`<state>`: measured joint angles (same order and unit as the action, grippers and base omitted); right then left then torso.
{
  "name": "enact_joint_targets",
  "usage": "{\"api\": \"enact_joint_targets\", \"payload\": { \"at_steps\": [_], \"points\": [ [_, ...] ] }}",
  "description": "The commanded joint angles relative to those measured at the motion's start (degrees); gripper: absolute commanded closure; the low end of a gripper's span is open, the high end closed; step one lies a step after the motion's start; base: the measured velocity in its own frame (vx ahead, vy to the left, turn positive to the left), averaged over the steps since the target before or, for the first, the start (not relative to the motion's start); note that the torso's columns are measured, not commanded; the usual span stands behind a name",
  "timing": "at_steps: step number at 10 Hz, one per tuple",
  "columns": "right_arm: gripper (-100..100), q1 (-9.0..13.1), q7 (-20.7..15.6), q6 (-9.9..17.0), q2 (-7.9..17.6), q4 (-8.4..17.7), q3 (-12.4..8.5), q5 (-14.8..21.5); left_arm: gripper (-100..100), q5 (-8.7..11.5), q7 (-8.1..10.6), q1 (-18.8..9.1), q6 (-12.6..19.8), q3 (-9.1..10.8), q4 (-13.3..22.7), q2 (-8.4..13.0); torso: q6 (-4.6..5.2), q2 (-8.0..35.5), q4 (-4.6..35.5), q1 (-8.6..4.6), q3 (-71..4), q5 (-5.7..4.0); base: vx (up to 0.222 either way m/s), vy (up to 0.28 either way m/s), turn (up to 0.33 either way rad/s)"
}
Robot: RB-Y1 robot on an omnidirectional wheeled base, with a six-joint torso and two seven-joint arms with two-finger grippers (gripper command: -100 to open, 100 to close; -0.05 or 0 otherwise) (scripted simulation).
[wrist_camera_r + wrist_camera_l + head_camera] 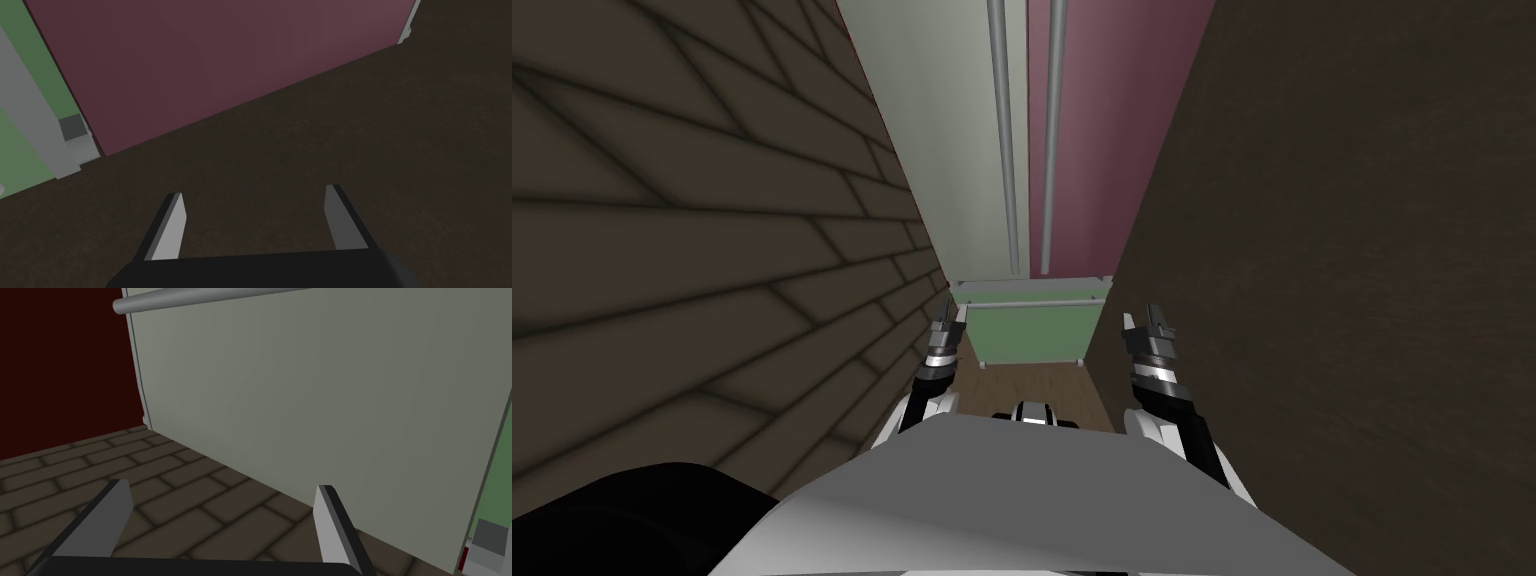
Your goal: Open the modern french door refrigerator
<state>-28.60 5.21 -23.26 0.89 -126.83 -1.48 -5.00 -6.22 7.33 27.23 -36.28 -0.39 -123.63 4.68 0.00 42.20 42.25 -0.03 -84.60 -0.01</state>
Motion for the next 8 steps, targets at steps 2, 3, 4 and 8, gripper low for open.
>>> {"api": "enact_joint_targets", "payload": {
  "at_steps": [2,3,4,8],
  "points": [
    [0,0.0,0.0,0.0,0.0,0.0,0.0,0.0,-100,0.5,-0.2,-1.08,-3.1,0.3,5.11,1.91,0.0,0.08,0.04,0.0,0.03,0.0,0.067,-0.025,0.005],
    [0,0.0,0.0,0.0,0.0,0.0,0.0,0.0,-100,0.66,-0.26,-1.45,-4.12,0.41,6.76,2.26,0.0,0.07,0.04,0.04,0.03,0.01,0.078,-0.024,0.005],
    [0,0.0,0.0,0.0,0.0,0.0,0.0,0.0,-100,0.83,-0.33,-1.82,-5.21,0.52,8.48,2.55,0.0,0.05,0.03,0.04,0.01,0.01,0.076,-0.027,0.004],
    [0,0.0,0.0,0.0,0.0,0.0,0.0,0.0,-100,1.59,-0.62,-3.49,-9.99,1.01,15.49,3.19,0.0,0.08,0.04,0.05,0.03,0.01,0.09,-0.03,0.006]
  ]
}}
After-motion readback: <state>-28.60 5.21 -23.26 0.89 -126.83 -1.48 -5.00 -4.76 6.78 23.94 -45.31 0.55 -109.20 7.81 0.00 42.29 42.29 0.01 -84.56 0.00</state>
